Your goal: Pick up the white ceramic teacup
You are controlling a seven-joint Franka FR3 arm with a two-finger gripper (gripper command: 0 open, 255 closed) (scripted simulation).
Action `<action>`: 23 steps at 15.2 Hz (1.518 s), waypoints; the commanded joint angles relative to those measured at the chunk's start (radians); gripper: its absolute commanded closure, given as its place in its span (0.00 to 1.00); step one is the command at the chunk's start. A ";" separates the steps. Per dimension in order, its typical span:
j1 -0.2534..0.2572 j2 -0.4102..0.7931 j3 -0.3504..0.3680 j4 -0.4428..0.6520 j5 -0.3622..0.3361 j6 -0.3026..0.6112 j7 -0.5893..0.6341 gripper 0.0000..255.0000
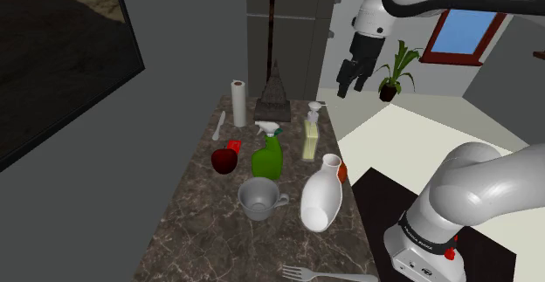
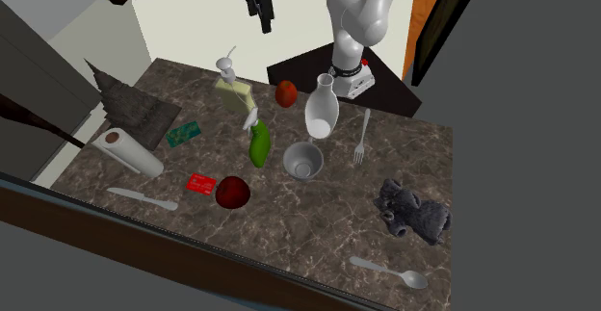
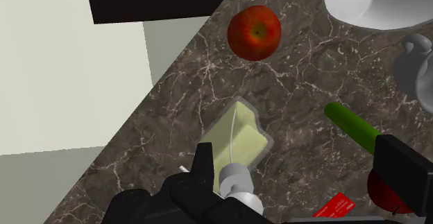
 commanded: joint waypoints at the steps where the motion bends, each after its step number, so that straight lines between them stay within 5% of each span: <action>1: 0.000 0.000 0.000 0.000 0.000 0.000 0.000 0.00; 12: 0.086 0.007 0.171 -0.254 0.181 0.320 0.190 0.00; 23: 0.189 0.247 0.378 -0.328 0.364 0.722 0.362 0.00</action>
